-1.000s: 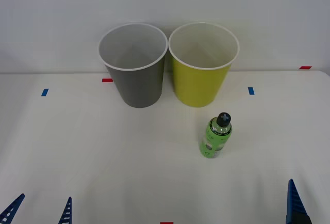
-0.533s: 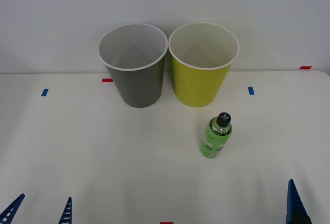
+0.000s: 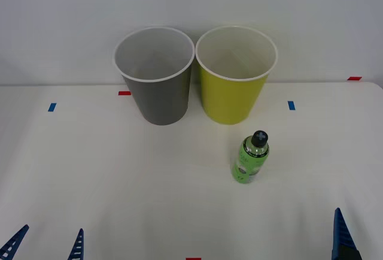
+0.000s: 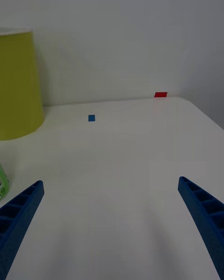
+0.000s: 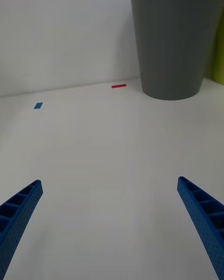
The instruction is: Put cans in the gray bin and PET bottles in the light green bin.
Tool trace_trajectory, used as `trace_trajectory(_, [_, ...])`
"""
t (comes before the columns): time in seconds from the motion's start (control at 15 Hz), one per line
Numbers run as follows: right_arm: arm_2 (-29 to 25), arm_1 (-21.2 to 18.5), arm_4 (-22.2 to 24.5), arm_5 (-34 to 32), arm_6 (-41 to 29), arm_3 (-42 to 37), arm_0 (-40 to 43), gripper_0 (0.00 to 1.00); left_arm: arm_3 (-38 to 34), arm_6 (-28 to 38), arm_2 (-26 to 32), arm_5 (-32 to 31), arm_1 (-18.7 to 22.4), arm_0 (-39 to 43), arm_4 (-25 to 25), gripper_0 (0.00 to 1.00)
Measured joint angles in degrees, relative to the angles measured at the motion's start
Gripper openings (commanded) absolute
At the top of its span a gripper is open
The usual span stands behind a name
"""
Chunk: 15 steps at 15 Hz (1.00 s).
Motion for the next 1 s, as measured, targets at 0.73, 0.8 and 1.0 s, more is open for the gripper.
trace_trajectory(0.73, [0.23,0.36,-0.02,0.5,0.0,1.82,-0.21,1.0,0.0,0.0,0.0,0.0,0.0,0.0,0.0,1.0])
trace_trajectory(0.8, [0.51,0.55,0.08,0.3,0.06,2.63,-0.43,1.0,0.01,0.0,0.0,0.0,0.0,0.0,0.0,1.0])
trace_trajectory(1.0, [2.72,-2.43,0.8,-0.46,0.65,1.74,-1.55,1.0,0.01,0.0,0.0,0.0,0.0,0.0,0.0,1.0])
